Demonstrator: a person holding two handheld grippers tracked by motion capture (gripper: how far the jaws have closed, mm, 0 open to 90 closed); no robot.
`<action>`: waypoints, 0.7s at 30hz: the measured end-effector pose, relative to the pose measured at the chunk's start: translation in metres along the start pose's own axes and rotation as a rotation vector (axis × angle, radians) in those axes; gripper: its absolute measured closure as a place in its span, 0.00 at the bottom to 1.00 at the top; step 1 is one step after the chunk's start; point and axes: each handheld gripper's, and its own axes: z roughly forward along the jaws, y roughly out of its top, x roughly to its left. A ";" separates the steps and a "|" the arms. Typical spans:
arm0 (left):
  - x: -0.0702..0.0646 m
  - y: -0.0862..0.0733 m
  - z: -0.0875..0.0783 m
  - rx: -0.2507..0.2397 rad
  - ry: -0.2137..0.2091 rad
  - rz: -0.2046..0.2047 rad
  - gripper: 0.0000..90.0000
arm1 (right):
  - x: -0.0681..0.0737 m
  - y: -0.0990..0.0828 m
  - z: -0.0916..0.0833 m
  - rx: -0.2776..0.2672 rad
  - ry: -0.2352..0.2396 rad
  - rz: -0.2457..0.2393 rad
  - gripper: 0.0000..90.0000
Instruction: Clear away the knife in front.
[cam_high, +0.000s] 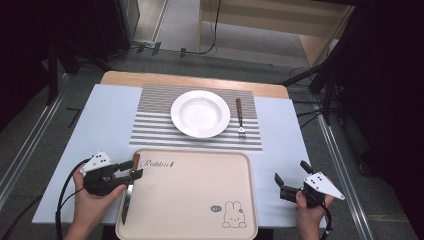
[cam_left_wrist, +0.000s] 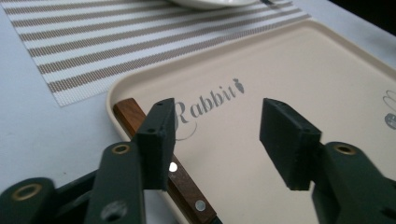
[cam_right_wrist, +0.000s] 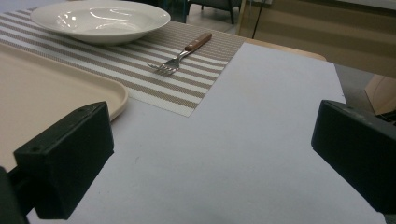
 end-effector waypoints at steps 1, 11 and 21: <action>0.000 0.000 -0.001 -0.009 -0.001 0.000 0.45 | 0.000 0.000 0.000 0.000 0.000 0.000 0.00; 0.011 0.000 -0.012 -0.091 -0.022 -0.016 0.13 | 0.000 0.000 0.000 0.001 0.002 0.000 0.00; 0.016 -0.002 -0.019 -0.128 -0.036 -0.009 0.00 | 0.000 0.000 0.000 0.002 0.004 -0.008 0.00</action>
